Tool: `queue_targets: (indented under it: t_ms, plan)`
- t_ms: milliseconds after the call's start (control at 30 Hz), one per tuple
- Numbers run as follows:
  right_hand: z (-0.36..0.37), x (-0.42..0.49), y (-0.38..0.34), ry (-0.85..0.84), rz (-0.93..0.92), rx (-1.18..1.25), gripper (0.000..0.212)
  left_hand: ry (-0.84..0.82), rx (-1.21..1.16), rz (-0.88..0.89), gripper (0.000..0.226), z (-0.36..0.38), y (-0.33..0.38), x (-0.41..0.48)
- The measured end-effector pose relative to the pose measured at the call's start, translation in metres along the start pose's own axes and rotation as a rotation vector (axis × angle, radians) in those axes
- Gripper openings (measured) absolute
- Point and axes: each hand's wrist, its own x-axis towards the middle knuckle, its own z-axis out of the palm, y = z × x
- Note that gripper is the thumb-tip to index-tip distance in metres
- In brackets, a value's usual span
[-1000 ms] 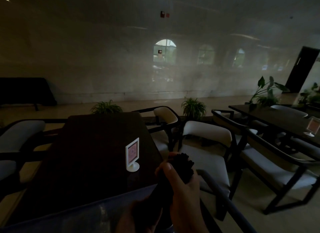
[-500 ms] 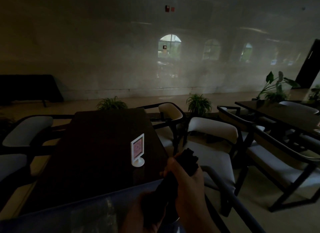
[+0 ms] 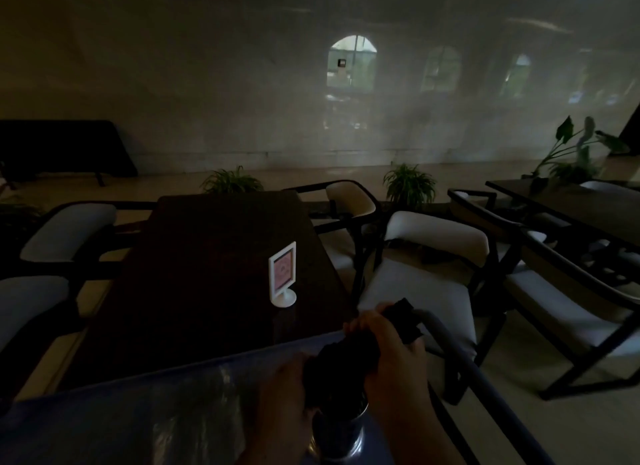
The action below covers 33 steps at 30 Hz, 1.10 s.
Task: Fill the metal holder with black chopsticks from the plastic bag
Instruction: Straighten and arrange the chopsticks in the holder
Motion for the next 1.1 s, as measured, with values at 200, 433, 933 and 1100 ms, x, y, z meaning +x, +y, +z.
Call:
queue_targets:
  t_ms: [200,433,933,1100]
  plan:
    - [-0.035,0.031,-0.019,0.122,0.070,0.326,0.022,0.099,0.079,-0.021,0.035,-0.002,0.009,0.023]
    - [-0.082,0.038,-0.008,0.162,0.273,0.345,0.022,0.220,0.462,0.198,0.015,-0.030,-0.003,0.037]
    - [-0.087,0.057,0.064,0.287,0.106,-0.032,0.011,-0.079,0.585,0.045,0.052,-0.040,-0.067,0.051]
    - [-0.085,0.045,0.075,0.083,-0.024,-0.346,0.017,-0.095,0.580,0.056,0.050,-0.042,-0.068,0.051]
